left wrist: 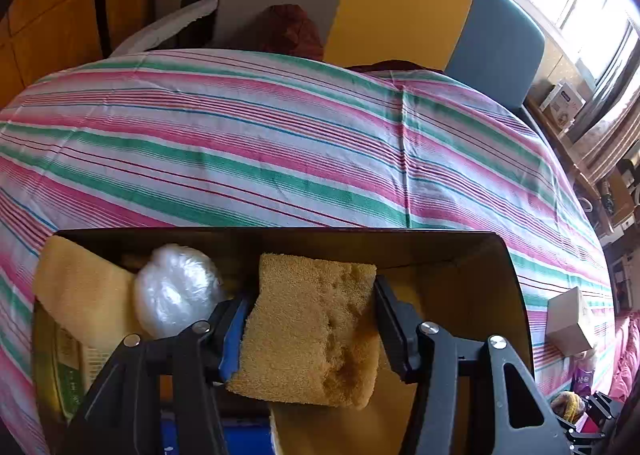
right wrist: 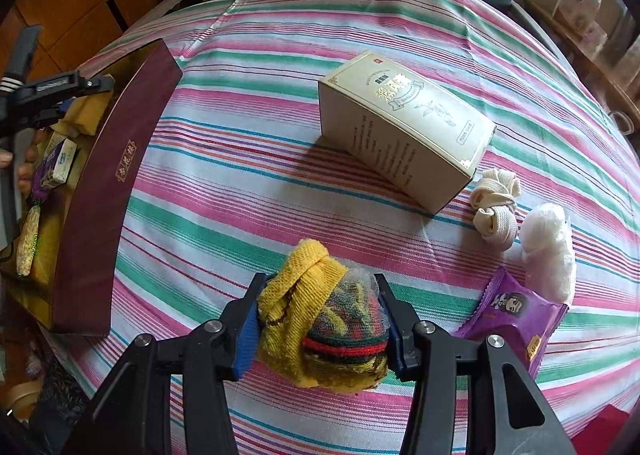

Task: Organize objects
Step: 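Lower the yellow sponge into the gold tray and open the left gripper, then carry the knitted yellow hat into the gold tray and open the right gripper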

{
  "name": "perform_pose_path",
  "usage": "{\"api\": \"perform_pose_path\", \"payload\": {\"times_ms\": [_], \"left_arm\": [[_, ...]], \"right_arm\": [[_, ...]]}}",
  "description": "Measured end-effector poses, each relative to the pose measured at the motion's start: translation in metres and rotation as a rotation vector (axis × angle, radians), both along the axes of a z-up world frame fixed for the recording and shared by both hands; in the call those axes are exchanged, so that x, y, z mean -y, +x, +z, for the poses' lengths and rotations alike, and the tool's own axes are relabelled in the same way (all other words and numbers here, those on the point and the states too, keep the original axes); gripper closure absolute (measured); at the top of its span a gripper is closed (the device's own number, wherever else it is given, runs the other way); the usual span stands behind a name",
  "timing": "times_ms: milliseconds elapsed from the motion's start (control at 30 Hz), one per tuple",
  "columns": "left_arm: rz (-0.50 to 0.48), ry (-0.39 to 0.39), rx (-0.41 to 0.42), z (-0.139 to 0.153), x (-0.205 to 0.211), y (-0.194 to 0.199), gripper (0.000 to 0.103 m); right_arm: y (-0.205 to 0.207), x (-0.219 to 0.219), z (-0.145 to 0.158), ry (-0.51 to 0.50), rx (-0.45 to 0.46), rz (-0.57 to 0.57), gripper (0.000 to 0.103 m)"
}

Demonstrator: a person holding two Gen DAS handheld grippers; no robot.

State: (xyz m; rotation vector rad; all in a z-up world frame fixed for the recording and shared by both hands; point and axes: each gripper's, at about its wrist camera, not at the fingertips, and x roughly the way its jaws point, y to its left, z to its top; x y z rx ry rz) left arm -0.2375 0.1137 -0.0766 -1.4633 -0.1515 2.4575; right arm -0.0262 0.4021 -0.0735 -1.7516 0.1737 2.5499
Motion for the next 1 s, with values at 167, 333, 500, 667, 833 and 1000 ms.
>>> {"api": "perform_pose_path", "payload": {"times_ms": [167, 333, 500, 667, 833, 1000], "left_arm": [[-0.007, 0.012, -0.045, 0.012, 0.004, 0.007, 0.03], [-0.024, -0.019, -0.147, 0.042, 0.009, 0.04, 0.029], [-0.077, -0.04, -0.234, 0.068, 0.015, 0.105, 0.029], [-0.105, -0.093, -0.256, 0.07, 0.022, 0.152, 0.029], [-0.098, -0.119, -0.265, 0.067, 0.03, 0.176, 0.029], [-0.099, -0.145, -0.266, 0.063, 0.034, 0.189, 0.029]], "right_arm": [[-0.001, 0.0, -0.001, -0.003, 0.005, 0.0, 0.048], [-0.001, -0.001, -0.004, -0.004, 0.018, -0.005, 0.044], [-0.002, -0.004, -0.005, -0.012, 0.028, -0.017, 0.041], [-0.002, -0.006, -0.005, -0.014, 0.033, -0.023, 0.039], [0.001, -0.002, -0.003, -0.002, 0.026, 0.002, 0.047], [0.003, 0.001, -0.002, 0.014, 0.021, 0.017, 0.049]]}}
